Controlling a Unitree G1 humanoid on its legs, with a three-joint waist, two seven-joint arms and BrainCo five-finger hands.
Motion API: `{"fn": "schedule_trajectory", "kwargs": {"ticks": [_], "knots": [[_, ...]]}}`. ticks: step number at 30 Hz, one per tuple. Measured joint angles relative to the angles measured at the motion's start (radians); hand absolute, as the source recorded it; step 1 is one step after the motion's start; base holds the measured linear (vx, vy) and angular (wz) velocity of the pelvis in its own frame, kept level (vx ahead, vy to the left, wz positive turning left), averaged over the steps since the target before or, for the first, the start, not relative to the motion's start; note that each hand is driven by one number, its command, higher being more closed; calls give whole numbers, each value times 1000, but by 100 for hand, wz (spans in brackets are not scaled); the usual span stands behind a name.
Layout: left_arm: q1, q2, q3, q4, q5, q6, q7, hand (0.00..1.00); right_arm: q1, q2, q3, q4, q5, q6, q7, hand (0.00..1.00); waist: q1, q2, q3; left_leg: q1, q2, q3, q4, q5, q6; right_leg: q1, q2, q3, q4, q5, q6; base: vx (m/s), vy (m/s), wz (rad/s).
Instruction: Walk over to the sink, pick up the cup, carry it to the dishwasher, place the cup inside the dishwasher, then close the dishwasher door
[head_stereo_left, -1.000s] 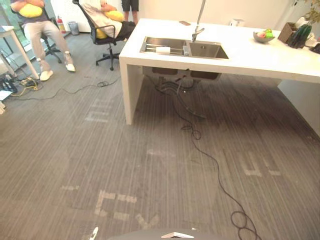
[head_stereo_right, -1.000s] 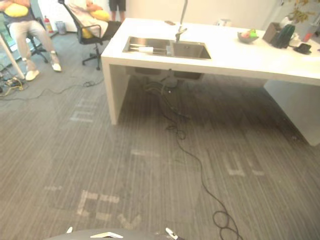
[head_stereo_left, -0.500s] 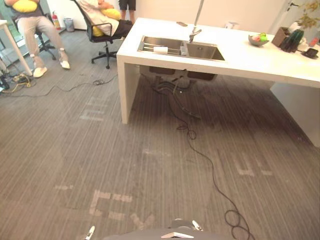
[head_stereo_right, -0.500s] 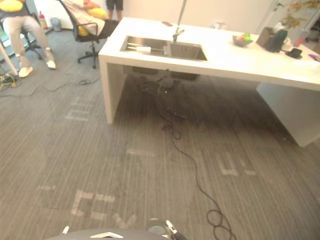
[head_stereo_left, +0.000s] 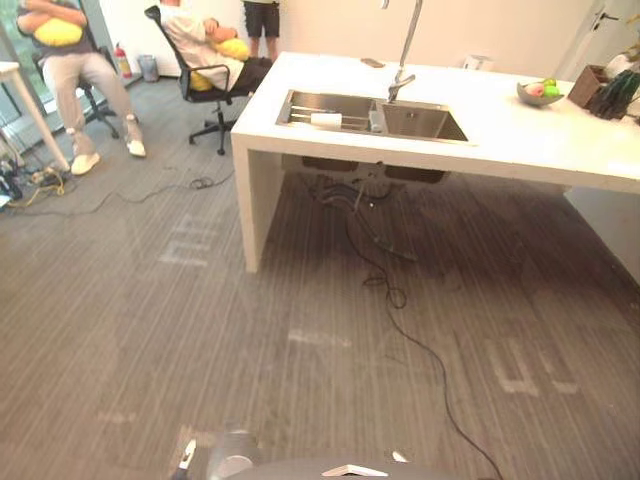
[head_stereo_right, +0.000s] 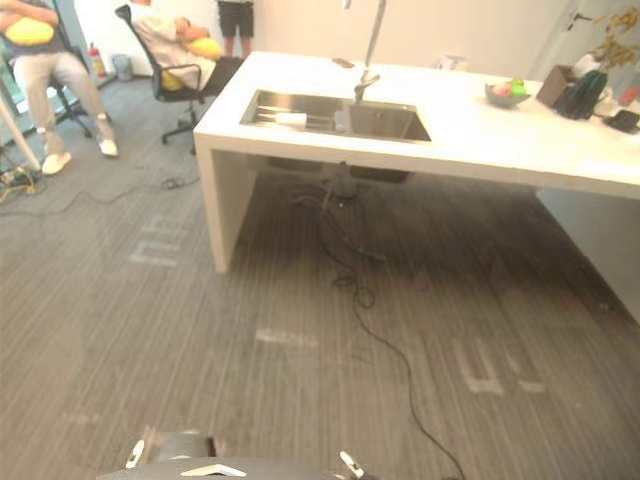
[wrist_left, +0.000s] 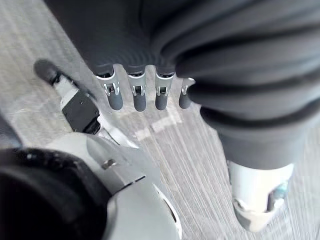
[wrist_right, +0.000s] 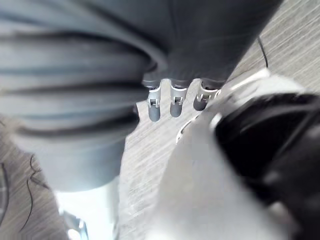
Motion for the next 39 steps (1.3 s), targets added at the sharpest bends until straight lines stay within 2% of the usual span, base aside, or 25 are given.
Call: {"fn": "schedule_trajectory", "kwargs": {"ticks": [1,2,3,4,5,6,9,12,14,15,16,17,18,19,21,22,24,26,29,31,32,34,35,37,39], "knots": [[-15,-4,-52,-14,23,-33,18,0,-4,-22,-7,-9,2,2,-1,0,-2,40,10,2,3,32,-302,131,28,-6,4,-6,37,-6,17,-63,57,10],[-17,-12,-80,-24,30,-47,22,0,1,-42,-8,-18,2,2,-1,0,-8,77,8,6,10,34,-462,243,107,-14,23,-8,54,-18,38,-37,131,26],[-55,10,-108,-33,27,-78,30,0,-10,-27,1,-16,1,3,-9,0,-15,43,22,49,-65,60,-546,280,121,-22,-36,31,62,-56,43,-20,126,24],[-77,16,-115,-50,27,-95,33,0,-32,-21,6,-12,2,7,-8,0,-13,8,18,78,-108,64,-628,324,106,-51,-48,53,47,-45,26,85,102,16],[-86,21,-127,-61,29,-108,35,0,-43,-18,6,-6,2,8,-5,0,-9,-1,20,89,-129,56,-667,348,98,-72,-53,58,42,-41,21,33,-16,7],[-97,22,-152,-84,37,-138,39,0,-55,-19,6,0,1,8,-4,0,-9,-2,23,84,-158,-13,-676,356,91,-79,-62,71,33,-40,20,45,-38,0],[-111,11,-187,-87,115,-196,67,0,-64,-27,5,8,-14,11,-12,0,-1,4,31,96,-164,-11,-678,334,80,-61,-76,100,1,-44,44,42,-35,-20],[-93,11,-246,-147,211,-209,118,0,-61,-35,1,2,-30,16,-12,0,-17,2,34,108,-173,9,-649,301,93,-73,-101,127,55,-101,65,34,-7,-22],[-93,24,-305,-270,254,-211,139,0,-35,-38,-16,-2,-29,12,-20,0,-19,-7,20,108,-221,10,-609,256,114,-91,-149,139,123,-158,40,107,105,-13],[-92,39,-350,-318,275,-211,145,0,-7,-37,-18,-1,-28,3,-24,0,-16,-11,7,128,-247,10,-630,235,114,-95,-162,146,174,-165,-1,169,107,-23],[-114,58,-385,-361,312,-205,145,0,-6,-33,-47,-13,-16,-25,-26,0,-32,0,14,148,-257,8,-649,224,128,-199,-175,143,418,-124,-12,266,168,1],[-139,80,-423,-398,337,-191,145,0,-3,-32,-51,-21,-15,-27,-24,0,-56,1,15,210,-273,-12,-711,225,128,-311,-184,148,635,12,-59,227,186,22],[-149,89,-446,-421,349,-184,144,0,5,-31,-42,-21,-16,-26,-24,0,-58,0,13,248,-278,-23,-758,229,128,-345,-186,152,710,96,-62,272,178,28],[-159,100,-471,-467,366,-176,144,0,21,-25,-27,-17,-16,-26,-23,0,-61,11,9,291,-274,-29,-810,235,124,-392,-179,154,787,114,-48,221,107,12],[-186,125,-488,-544,408,-167,149,0,35,8,8,-5,-7,-41,-24,0,-62,-8,9,346,-263,-30,-870,251,122,-472,-145,118,797,33,-34,236,70,8],[-204,148,-506,-576,432,-146,144,0,42,24,29,-2,-5,-44,-23,0,-69,-24,10,373,-258,-30,-888,251,126,-492,-123,85,711,-19,-31,220,10,6],[-214,163,-520,-649,466,-117,136,0,49,20,44,-4,-5,-46,-24,0,-78,-18,9,398,-239,-30,-904,238,116,-515,-88,39,516,-34,-21,285,13,-1],[-225,170,-529,-747,494,-94,115,0,66,15,45,-19,-2,-44,-25,0,-76,-1,14,420,-204,-22,-896,213,99,-520,-49,30,281,17,-17,137,-1,-7],[-244,180,-545,-874,521,-69,101,0,111,16,80,-85,2,-41,-25,0,-72,12,14,463,-133,-16,-854,151,42,-518,12,48,15,192,-20,123,-102,-11],[-266,195,-560,-924,528,-61,102,0,141,43,89,-94,-8,-40,-25,0,-68,-23,-6,513,-126,-16,-851,101,-7,-514,-1,58,-12,315,-44,311,-243,5],[-277,201,-573,-938,544,-62,102,0,157,53,100,-92,-15,-40,-24,0,-69,-44,-20,539,-130,-19,-848,66,-12,-521,-9,61,25,336,-54,407,-286,3],[-291,149,-604,-956,560,-53,102,0,170,6,104,-102,-31,-27,-7,0,-77,39,-31,553,-44,-32,-820,24,-56,-546,47,24,163,199,-51,527,-281,15],[-317,137,-620,-971,563,-52,101,0,165,-6,105,-113,-43,-20,-12,0,-83,58,-38,564,-31,-39,-820,26,-53,-581,51,8,256,120,-64,475,-227,27],[-318,133,-621,-996,579,-52,104,0,156,-6,112,-113,-70,-12,-9,0,-81,47,-39,559,-24,-54,-734,56,-56,-569,49,11,318,49,-78,388,-248,2],[-296,132,-625,-1036,580,-50,105,0,158,-13,112,-118,-67,3,-9,0,-80,44,-41,464,7,-87,-475,98,-58,-518,69,11,294,18,-88,368,-231,-10]]}}
